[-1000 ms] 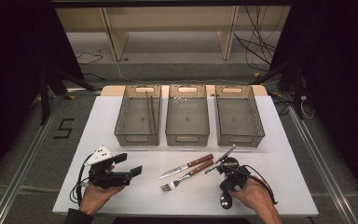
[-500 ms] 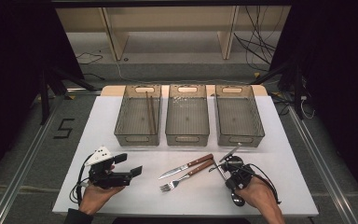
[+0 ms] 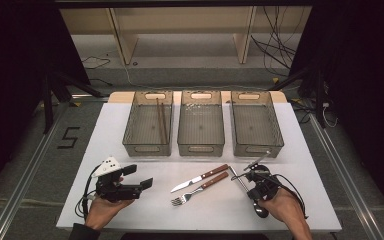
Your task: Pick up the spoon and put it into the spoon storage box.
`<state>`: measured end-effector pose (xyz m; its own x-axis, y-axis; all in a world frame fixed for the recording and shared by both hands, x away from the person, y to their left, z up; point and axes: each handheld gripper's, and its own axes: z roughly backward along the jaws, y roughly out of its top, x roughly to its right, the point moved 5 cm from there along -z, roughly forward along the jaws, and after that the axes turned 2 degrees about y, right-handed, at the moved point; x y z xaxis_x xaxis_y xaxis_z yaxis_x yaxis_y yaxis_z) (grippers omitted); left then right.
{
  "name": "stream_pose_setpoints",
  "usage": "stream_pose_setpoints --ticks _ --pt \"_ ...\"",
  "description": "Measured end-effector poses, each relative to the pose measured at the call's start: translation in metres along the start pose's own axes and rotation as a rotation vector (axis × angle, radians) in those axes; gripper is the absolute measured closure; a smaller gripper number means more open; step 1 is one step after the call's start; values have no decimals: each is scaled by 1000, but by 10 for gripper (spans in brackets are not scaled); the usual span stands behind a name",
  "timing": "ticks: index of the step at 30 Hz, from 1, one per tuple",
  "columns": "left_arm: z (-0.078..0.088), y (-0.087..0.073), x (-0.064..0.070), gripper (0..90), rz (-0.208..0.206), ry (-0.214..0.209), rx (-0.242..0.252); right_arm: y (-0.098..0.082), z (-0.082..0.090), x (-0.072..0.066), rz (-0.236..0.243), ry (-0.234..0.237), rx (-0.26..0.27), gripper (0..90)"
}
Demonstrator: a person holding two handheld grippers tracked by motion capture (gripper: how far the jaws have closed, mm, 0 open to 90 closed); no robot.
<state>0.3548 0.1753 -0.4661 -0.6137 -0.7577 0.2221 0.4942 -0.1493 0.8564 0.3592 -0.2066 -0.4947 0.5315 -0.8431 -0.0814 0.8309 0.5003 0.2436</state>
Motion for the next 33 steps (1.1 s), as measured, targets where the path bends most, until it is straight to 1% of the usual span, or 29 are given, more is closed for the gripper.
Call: stream_pose_setpoints --ticks 3,5,7,9,10,12,13,20,22,26,29,30,33 --pt "0 0 0 166 1 0 -1 0 5 2 2 -7 13 866" --pt "1 0 0 166 0 0 0 0 5 2 5 -4 16 867" --pt "1 0 -1 166 1 0 -2 -1 8 2 9 9 27 868" --pt "1 0 -1 166 2 -1 1 -1 9 2 7 7 36 868" --pt "1 0 -1 166 1 -1 1 0 11 2 17 16 49 868" --pt "1 0 -1 166 1 -2 2 0 13 2 16 21 56 868" --pt "1 0 -1 166 0 -2 2 1 15 2 17 37 71 868" --pt "1 0 -1 166 -1 -3 3 1 15 5 14 54 94 869" --pt "1 0 -1 166 1 -3 4 0 15 5 15 54 93 869" --pt "0 0 0 166 0 -2 3 2 18 5 21 56 111 869" --pt "1 0 -1 166 -1 -1 4 5 25 3 24 66 139 869" --pt "2 1 -1 166 0 0 7 5 25 3 24 66 139 869" --pt "3 1 -1 166 5 -2 19 13 35 5 24 81 195 869"
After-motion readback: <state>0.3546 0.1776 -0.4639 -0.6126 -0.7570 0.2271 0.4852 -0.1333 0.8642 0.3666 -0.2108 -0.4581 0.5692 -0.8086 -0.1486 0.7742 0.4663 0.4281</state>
